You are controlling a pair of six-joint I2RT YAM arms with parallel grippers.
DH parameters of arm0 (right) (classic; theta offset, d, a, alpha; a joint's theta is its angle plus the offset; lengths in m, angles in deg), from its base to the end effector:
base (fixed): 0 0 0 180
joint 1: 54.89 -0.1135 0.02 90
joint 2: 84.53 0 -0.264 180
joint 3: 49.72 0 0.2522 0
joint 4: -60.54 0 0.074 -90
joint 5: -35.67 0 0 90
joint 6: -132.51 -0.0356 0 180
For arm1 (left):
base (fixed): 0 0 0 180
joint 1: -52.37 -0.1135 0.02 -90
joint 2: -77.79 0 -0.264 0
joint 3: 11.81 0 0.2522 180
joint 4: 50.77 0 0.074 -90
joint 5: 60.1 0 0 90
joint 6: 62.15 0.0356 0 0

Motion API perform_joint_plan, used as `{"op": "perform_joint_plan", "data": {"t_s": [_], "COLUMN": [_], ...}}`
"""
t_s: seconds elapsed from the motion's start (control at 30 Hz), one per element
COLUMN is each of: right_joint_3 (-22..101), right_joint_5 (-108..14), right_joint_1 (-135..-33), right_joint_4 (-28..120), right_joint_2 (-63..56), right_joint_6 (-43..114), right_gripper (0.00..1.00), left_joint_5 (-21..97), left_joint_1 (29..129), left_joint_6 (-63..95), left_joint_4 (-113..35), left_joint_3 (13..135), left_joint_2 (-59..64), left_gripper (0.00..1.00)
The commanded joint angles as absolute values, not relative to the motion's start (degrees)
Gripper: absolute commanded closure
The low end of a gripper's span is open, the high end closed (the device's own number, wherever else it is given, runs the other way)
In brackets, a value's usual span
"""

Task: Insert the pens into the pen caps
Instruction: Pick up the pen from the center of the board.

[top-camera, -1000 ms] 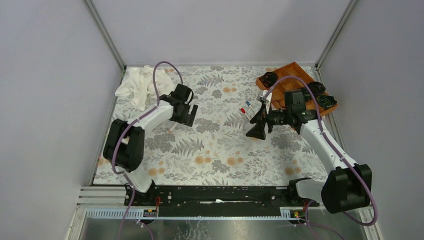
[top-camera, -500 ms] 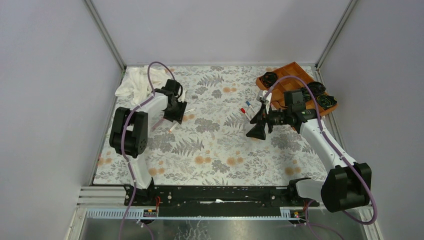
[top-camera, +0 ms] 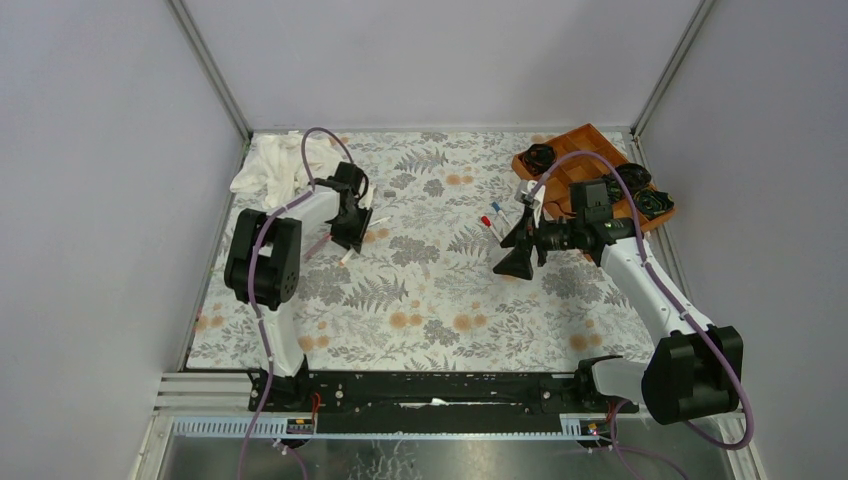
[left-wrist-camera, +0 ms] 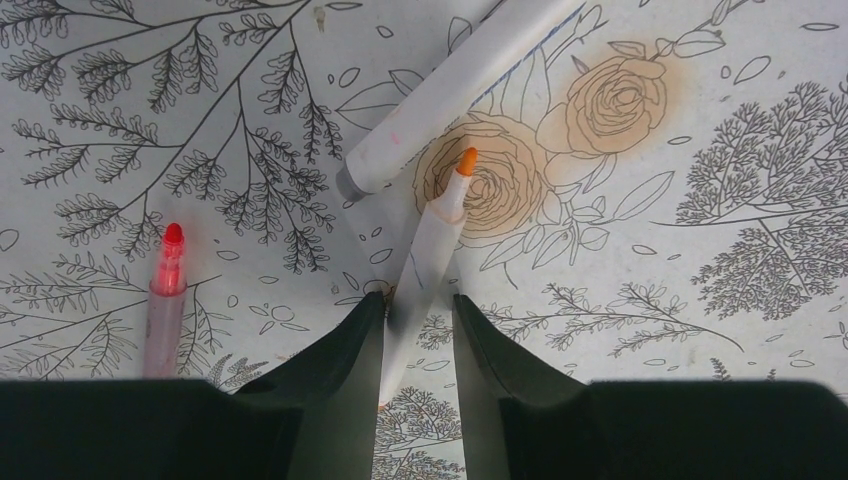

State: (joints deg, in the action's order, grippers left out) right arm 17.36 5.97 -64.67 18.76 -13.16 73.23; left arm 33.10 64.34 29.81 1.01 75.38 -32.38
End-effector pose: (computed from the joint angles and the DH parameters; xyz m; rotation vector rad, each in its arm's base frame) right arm 0.2418 0.0731 0.2788 -1.1466 1.7367 1.0088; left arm 0.3635 -0.0791 0.1572 0.3598 2.8568 -0.1137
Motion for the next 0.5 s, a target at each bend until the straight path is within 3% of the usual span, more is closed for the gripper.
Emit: {"op": "perform_joint_plan", "data": {"t_s": [0.0, 0.13, 0.33, 0.47], "right_joint_3": [19.1, 19.2, 19.2, 18.6], "right_joint_5": [9.0, 9.4, 10.5, 14.3], "right_joint_1": [-64.0, -63.9, -63.7, -63.7], "right_joint_4": [18.1, 17.8, 17.5, 17.3], "right_joint_2": [-14.8, -14.7, -14.8, -14.1], "right_joint_6": [74.2, 74.2, 74.4, 74.2], "right_gripper": [0.11, 0.11, 0.11, 0.11], "left_joint_5": [30.2, 27.8, 27.2, 29.5], "left_joint_1": [65.1, 66.8, 69.0, 70.1], "left_joint_6": [29.5, 29.3, 28.8, 28.0], "left_joint_4": [2.8, 2.8, 3.3, 3.2], "left_joint_3": [74.6, 73.8, 72.9, 71.1], "left_joint_2": [-33.9, -35.0, -34.7, -30.2], "left_gripper": [0.63, 0.67, 0.98, 1.0]}}
